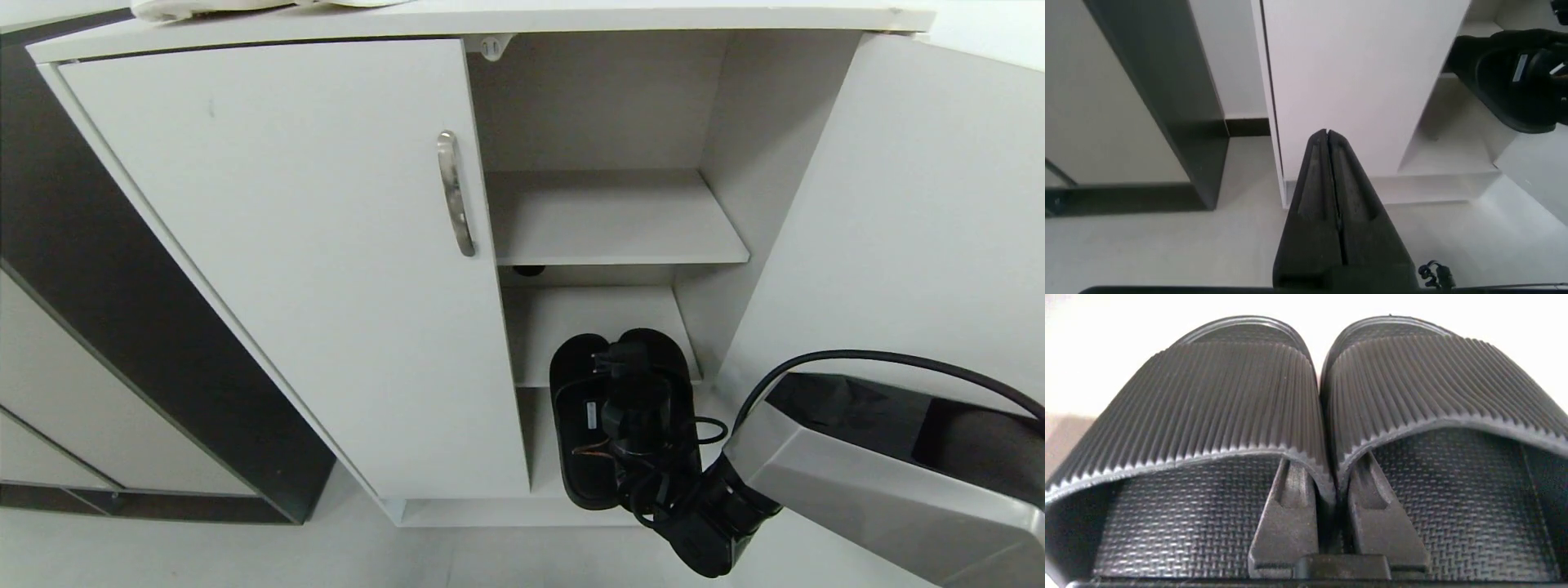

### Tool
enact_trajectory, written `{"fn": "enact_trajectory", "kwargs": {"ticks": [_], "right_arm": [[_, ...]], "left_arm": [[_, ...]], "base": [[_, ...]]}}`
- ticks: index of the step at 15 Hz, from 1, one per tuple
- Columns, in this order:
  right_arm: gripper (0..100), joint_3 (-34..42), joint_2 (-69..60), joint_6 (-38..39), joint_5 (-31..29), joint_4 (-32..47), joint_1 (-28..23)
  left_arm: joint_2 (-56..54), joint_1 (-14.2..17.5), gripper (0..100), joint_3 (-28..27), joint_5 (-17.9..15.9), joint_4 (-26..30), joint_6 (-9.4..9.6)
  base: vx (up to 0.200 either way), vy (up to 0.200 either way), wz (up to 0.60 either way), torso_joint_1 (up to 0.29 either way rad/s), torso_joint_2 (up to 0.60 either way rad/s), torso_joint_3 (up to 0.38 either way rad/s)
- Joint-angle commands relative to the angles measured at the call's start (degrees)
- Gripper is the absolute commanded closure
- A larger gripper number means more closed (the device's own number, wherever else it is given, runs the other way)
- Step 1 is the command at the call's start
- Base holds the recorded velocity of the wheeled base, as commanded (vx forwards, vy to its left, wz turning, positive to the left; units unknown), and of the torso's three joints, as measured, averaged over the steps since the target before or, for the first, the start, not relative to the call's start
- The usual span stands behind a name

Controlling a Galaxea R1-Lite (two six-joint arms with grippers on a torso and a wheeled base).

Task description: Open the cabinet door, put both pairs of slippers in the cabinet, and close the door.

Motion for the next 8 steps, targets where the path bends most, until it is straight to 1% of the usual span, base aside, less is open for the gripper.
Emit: {"fn": "enact_trajectory", "kwargs": {"ticks": [1, 5, 8], "right_arm": [[100, 0.04, 0.09, -0.03, -0.22, 0.02, 0.32], [100, -0.49, 0.09, 0.41, -0.14, 0.2, -0.03], [100, -4.71, 1.58, 0.5, -0.14, 1.43, -1.35]], "left_arm": [[0.09, -0.02, 100, 0.0, 0.04, 0.02, -0.02], [0.09, -0.02, 100, 0.0, 0.04, 0.02, -0.02], [0.09, -0.02, 100, 0.0, 0.04, -0.06, -0.02]], "base": [[0.0, 0.0, 0.0, 0.0, 0.0, 0.0], [0.0, 0.0, 0.0, 0.0, 0.0, 0.0], [0.0, 0.0, 0.0, 0.0, 0.0, 0.0]]}}
